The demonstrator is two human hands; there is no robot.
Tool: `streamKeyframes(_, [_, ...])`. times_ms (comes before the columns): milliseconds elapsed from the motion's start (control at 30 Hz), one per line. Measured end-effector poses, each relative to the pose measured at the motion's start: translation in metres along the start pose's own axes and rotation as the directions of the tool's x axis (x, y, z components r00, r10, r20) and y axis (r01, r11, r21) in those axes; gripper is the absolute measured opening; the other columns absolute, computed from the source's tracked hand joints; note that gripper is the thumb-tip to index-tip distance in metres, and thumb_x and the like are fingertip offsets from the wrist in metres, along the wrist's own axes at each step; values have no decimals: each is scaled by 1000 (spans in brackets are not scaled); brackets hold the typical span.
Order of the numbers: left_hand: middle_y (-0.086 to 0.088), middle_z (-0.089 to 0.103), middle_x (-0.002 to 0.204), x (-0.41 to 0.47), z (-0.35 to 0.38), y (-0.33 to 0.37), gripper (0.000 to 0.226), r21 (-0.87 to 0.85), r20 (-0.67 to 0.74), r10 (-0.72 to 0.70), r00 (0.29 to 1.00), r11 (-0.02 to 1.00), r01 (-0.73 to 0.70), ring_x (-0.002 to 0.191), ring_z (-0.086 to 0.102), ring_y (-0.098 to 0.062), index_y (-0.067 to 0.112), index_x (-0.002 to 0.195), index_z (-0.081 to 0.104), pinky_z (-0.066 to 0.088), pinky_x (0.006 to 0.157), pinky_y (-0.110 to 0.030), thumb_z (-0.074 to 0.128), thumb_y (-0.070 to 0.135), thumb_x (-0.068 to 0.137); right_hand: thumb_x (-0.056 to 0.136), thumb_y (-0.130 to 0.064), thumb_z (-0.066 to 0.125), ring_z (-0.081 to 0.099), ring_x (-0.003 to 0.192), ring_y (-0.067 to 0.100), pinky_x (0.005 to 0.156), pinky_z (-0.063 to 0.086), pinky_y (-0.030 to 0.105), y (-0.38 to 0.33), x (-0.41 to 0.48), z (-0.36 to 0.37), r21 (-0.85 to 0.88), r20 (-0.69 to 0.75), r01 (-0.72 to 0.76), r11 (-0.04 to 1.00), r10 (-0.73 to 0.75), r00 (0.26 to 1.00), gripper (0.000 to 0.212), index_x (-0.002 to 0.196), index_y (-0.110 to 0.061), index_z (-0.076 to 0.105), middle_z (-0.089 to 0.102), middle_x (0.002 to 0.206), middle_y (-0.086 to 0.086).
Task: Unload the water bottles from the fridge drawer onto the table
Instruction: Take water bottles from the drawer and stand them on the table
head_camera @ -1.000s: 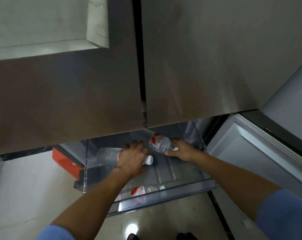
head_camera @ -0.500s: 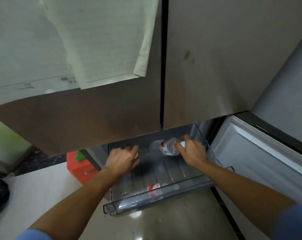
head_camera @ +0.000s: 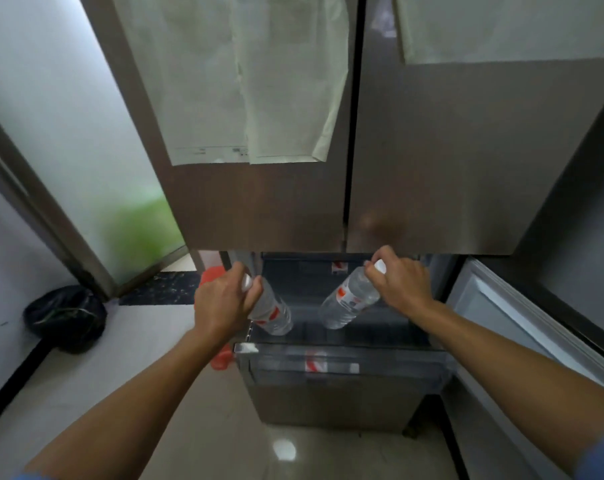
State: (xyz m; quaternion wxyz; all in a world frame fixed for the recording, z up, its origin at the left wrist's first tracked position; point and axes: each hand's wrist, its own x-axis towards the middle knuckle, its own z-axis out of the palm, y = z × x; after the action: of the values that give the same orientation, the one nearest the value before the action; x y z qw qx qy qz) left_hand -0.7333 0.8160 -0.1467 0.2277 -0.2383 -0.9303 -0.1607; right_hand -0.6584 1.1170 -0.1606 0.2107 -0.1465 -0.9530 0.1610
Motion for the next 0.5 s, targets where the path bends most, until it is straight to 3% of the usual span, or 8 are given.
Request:
streamKeyframes(133, [-9,60,59,-46,-48,-13,24,-36,-107,-182,977,983,179,50,57,-30,15,85,52,32,47,-27,60,38,89,90,-49,45,53,63,25,57,35,32,-44,-8,-17,122,-65,117,986,-109,992,28,90,-23,54,63,73,3])
streamKeyframes(233, [-12,63,64,-84,-86,-30,26,-9,-161,-290,944,956,292,55,59,-33,13,86,53,40,50,-32,58,39,89,86,-53,40,57,67,27,60,44,36,-95,-25,-15,161,-5,217,963,-219,976,32,89,-24,53,63,74,3])
streamKeyframes(300, [-13,63,65,-113,-112,-44,27,46,-170,-315,934,944,327,55,59,-32,12,85,54,44,49,-35,59,39,89,87,-53,42,55,65,27,57,41,33,-130,-41,-8,157,20,289,944,-296,955,29,88,-26,52,61,73,2])
streamKeyframes(367, [-11,62,65,-150,-136,-65,27,117,-153,-343,927,925,362,53,55,-30,14,81,53,39,49,-31,58,40,89,88,-53,44,50,57,20,49,31,24,-168,-61,3,153,27,383,911,-391,920,28,87,-26,51,56,69,-1])
streamKeyframes(500, [-8,62,63,-245,-186,-120,28,222,-120,-439,890,862,455,53,55,-30,16,78,51,37,47,-29,62,40,87,89,-55,43,54,62,21,56,41,29,-252,-111,31,151,127,548,823,-566,815,36,95,-22,57,61,73,-1])
